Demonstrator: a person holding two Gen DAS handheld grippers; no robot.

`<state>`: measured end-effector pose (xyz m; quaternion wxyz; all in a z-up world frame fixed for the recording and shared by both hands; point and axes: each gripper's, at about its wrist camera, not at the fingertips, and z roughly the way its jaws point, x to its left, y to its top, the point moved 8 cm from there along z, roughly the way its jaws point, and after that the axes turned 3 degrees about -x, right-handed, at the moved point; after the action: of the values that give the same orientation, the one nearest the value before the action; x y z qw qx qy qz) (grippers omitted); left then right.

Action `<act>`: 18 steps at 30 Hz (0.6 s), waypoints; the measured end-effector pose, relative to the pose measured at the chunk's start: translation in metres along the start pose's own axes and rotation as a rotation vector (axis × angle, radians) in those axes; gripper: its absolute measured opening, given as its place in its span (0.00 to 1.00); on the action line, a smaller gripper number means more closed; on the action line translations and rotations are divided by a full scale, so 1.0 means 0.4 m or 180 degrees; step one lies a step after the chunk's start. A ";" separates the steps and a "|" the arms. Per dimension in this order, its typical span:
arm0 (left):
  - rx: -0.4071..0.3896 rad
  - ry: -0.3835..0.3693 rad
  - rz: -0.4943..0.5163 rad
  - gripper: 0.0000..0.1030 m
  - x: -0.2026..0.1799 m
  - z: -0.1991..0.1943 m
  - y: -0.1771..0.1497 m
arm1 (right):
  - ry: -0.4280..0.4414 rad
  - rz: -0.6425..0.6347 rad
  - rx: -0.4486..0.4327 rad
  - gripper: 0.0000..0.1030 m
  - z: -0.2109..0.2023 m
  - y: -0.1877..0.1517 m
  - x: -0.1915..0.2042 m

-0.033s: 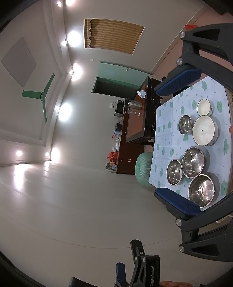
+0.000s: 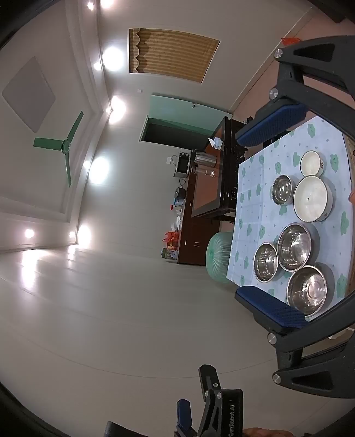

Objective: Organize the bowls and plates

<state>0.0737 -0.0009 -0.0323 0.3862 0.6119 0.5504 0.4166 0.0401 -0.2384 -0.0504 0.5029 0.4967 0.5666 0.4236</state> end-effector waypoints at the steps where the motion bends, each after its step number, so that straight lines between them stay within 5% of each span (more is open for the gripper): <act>1: -0.0004 -0.0020 0.0007 1.00 -0.003 0.001 0.000 | -0.0011 -0.0046 -0.0028 1.00 -0.001 0.001 0.001; 18: -0.0044 -0.0004 -0.0030 1.00 0.018 0.000 0.006 | 0.0007 -0.0028 -0.0011 1.00 -0.003 -0.003 0.001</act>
<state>0.0748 0.0059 -0.0292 0.3927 0.6069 0.5502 0.4182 0.0389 -0.2383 -0.0516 0.5049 0.4929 0.5686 0.4229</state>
